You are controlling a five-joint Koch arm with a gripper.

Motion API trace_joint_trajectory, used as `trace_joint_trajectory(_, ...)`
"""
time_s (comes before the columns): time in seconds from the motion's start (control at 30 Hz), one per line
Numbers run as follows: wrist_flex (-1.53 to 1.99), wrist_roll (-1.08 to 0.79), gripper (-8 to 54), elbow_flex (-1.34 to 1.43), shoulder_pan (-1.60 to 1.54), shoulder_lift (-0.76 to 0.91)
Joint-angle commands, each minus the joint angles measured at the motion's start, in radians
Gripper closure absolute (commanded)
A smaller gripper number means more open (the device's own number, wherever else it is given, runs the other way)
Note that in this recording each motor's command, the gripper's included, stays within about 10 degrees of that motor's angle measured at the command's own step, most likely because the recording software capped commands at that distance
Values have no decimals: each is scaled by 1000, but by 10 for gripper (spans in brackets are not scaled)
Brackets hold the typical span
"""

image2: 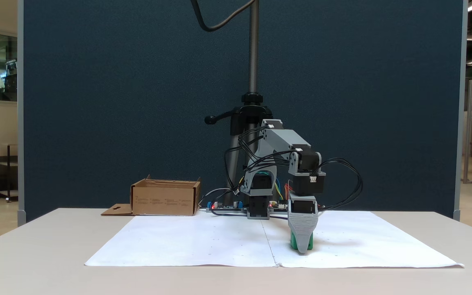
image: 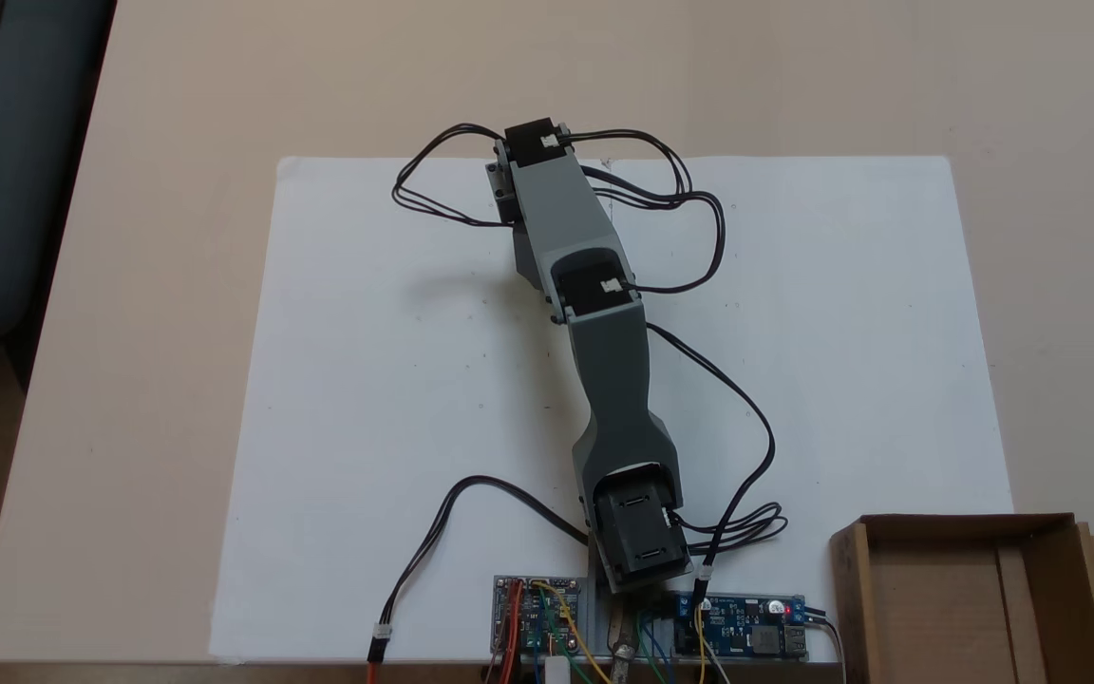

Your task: Grasp a green dice and put it in the bin.

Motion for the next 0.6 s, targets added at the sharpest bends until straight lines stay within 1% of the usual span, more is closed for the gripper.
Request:
trace_joint_trajectory(0.0, -17, -3, 17, -15, 5, 21)
trace_joint_trajectory(0.17, -17, -3, 32, -14, 8, 20)
trace_joint_trajectory(0.57, -20, -5, 40, -8, 12, 20)
